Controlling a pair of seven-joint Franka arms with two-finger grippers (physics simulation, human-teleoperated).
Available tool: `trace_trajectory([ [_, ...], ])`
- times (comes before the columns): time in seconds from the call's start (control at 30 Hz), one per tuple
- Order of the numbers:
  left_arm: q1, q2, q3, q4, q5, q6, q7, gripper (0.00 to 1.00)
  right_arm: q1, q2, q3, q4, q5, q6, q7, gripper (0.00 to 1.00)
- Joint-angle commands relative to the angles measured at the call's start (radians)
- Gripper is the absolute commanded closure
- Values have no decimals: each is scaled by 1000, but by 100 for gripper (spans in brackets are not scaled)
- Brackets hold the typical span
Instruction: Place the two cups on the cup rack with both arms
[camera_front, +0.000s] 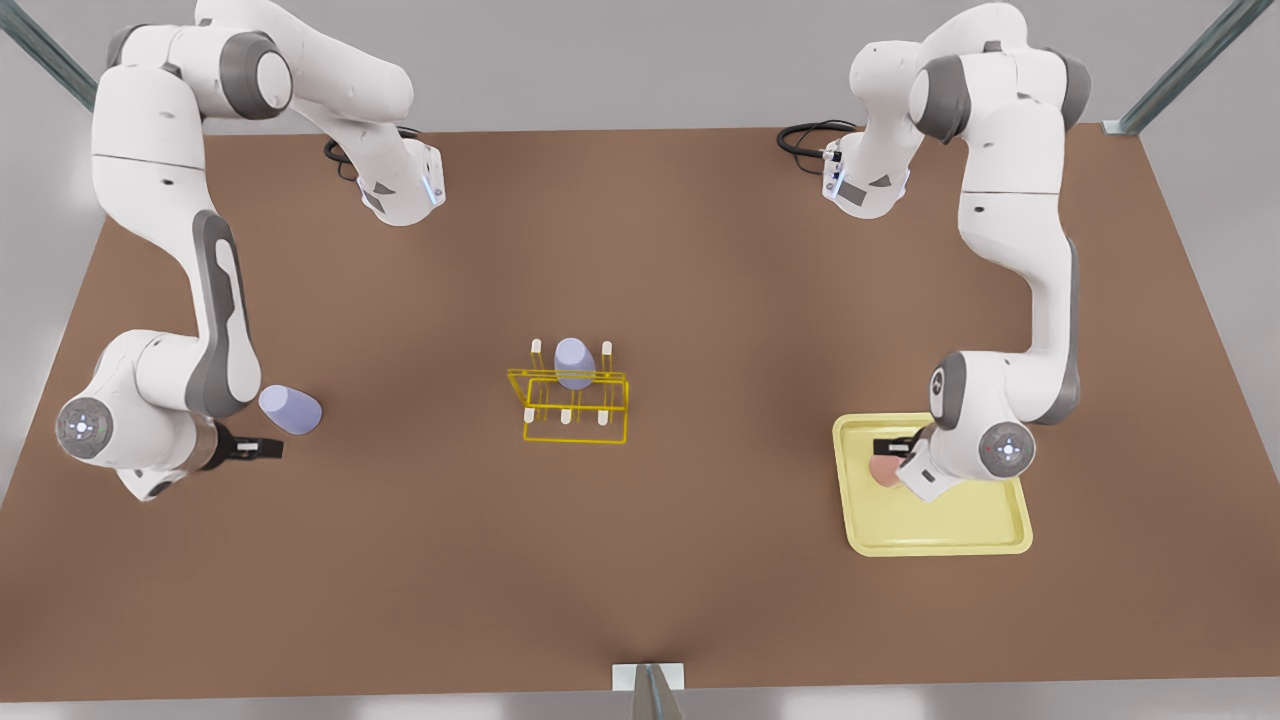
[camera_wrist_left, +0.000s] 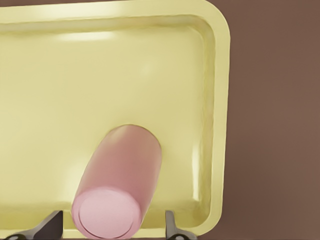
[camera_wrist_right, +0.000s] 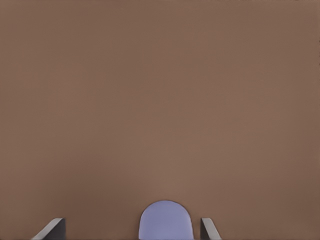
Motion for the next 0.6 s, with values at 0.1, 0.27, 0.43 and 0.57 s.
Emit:
trace_trajectory([
  [0.1, 10, 39, 0, -7, 0, 113, -26, 0, -18, -114, -1, -219, 3, 342, -165, 0],
  [0.27, 10, 51, 0, -14, -2, 110, -26, 0, -51, -169, -2, -317, 5, 348, -168, 0],
  [0.43, 10, 48, -1, -13, -2, 110, -26, 2, -71, -192, -2, -431, 5, 429, -168, 0],
  [0.57, 8, 46, -1, -13, -2, 106, -24, 18, -81, -192, -2, -459, 6, 437, -165, 0],
])
